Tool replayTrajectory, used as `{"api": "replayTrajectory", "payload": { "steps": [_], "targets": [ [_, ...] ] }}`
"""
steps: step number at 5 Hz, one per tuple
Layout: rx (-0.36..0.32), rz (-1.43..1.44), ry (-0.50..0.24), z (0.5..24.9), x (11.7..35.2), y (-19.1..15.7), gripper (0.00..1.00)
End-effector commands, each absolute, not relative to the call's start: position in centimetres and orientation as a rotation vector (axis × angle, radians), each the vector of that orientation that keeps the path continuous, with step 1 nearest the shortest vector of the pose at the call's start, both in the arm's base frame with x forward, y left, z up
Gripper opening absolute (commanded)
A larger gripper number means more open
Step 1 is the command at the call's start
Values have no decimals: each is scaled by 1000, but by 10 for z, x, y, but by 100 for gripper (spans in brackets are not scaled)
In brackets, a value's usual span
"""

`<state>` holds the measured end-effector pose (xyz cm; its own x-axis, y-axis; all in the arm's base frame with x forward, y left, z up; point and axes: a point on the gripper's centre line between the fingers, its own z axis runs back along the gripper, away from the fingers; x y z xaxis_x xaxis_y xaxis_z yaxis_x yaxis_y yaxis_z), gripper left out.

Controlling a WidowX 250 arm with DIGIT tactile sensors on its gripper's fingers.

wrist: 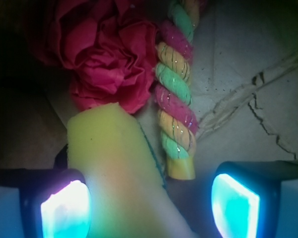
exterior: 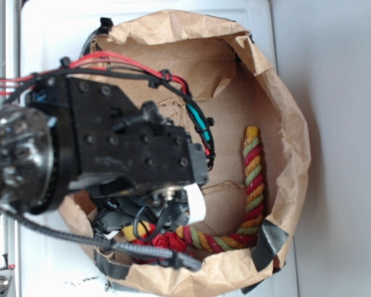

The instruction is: Grab the green sponge.

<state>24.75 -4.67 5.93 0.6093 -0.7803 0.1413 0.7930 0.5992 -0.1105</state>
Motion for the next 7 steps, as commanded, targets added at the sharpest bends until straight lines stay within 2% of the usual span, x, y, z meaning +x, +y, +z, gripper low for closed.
{"api": "replayTrajectory", "payload": {
  "steps": [1, 5, 6, 7],
  "targets": [
    [-145, -903, -156, 69, 252, -57, 0],
    [-117, -844, -233, 67, 254, -56, 0],
    [-133, -805, -270, 72, 255, -49, 0],
    [-50, -793, -294, 91, 259, -15, 0]
  ]
}}
